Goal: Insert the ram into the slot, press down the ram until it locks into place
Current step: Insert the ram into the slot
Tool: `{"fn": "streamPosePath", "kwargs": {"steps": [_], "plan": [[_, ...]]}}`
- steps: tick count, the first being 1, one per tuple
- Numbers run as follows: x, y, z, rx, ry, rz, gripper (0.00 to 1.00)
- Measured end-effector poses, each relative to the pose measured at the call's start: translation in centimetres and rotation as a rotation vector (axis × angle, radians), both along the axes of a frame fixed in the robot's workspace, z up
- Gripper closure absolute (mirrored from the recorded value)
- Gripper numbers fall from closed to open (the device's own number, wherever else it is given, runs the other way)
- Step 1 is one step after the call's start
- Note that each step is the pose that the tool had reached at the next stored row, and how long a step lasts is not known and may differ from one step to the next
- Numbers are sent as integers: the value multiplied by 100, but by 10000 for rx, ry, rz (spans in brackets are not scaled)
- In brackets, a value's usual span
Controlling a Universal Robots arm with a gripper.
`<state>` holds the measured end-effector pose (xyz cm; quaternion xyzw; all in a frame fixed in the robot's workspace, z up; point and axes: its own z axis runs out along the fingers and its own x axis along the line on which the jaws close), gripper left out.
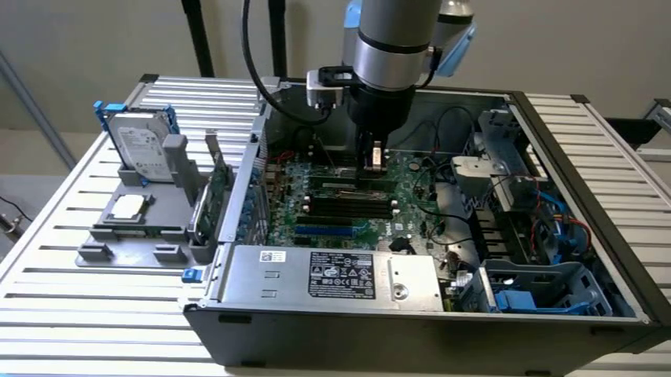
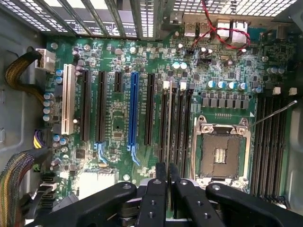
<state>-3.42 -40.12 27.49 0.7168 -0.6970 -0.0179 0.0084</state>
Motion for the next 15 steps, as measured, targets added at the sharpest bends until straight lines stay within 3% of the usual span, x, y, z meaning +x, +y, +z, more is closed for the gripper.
{"fn": "streamPosePath", "kwargs": {"steps": [7, 15], "plan": [[-1, 8, -128, -12, 0, -2, 87], [0, 51, -262, -165, -15, -1, 87]]}}
